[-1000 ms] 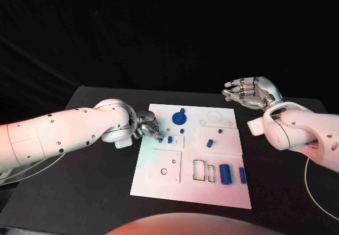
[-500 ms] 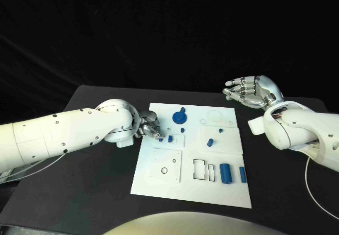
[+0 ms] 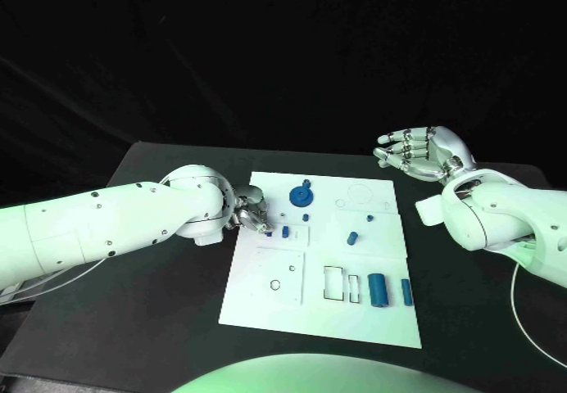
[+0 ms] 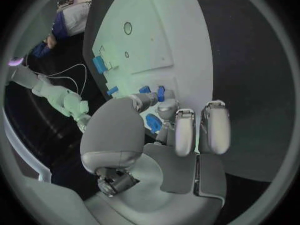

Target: Assemble the parts on the task board

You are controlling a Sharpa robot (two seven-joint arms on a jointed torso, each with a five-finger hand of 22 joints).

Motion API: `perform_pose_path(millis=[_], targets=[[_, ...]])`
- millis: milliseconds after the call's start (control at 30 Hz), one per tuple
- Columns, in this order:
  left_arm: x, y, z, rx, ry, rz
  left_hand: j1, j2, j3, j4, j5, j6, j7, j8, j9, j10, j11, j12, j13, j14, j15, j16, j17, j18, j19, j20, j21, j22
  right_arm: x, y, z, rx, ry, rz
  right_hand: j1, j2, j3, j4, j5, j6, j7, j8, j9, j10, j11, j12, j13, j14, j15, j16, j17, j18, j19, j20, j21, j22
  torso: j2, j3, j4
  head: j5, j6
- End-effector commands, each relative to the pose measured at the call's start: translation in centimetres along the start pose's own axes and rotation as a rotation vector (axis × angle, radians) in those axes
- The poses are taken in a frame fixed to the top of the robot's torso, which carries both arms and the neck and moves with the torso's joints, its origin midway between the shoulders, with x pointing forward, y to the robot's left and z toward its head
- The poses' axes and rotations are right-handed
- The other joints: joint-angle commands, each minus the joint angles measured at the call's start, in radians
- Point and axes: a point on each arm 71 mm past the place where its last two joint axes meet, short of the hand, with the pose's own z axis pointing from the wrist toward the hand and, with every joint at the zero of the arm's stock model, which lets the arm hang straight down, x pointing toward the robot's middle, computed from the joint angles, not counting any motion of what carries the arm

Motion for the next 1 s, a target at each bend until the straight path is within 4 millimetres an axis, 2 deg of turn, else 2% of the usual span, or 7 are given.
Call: perform_pose_path(millis=[33,1000], targets=[[0.21,0.06,0.01,-0.012,0.02,0.032,0.0,0.011,0.11,-0.105,0.006,0.012,-0.021,0.006,0.003,0.008,0.001,0.005,0.003,0.077,-0.009,0.0,0.164,-0.007,0.009,0.0,0.007,0.028,0.09,0.08,-0.04,-0.011,0.007,0.004,-0.005,0.006,-0.003,-0.001,-0.002,-0.006,0.019,-0.004,-0.002,-0.002,0.006,0.006,-0.001,-0.003,0.002,-0.006,-0.001,0.004,-0.002,0.006,-0.003,-0.001,0.0,0.0001,-0.0005,-0.001,-0.002],[0.6,-0.29,0.22,-0.006,0.071,0.027,-0.01,0.011,0.118,-0.106,0.005,0.015,-0.022,0.013,0.005,0.012,0.0,0.009,0.006,0.077,-0.009,-0.001,0.164,-0.007,0.009,-0.001,0.007,0.029,0.04,-0.01,0.02,-0.008,0.007,0.004,-0.006,0.008,-0.004,-0.001,-0.003,-0.006,0.019,-0.004,-0.002,-0.002,0.006,0.007,-0.002,-0.003,0.002,-0.007,-0.001,0.004,-0.002,0.006,-0.003,-0.003,0.0,0.0009,-0.0001,-0.003,-0.007]])
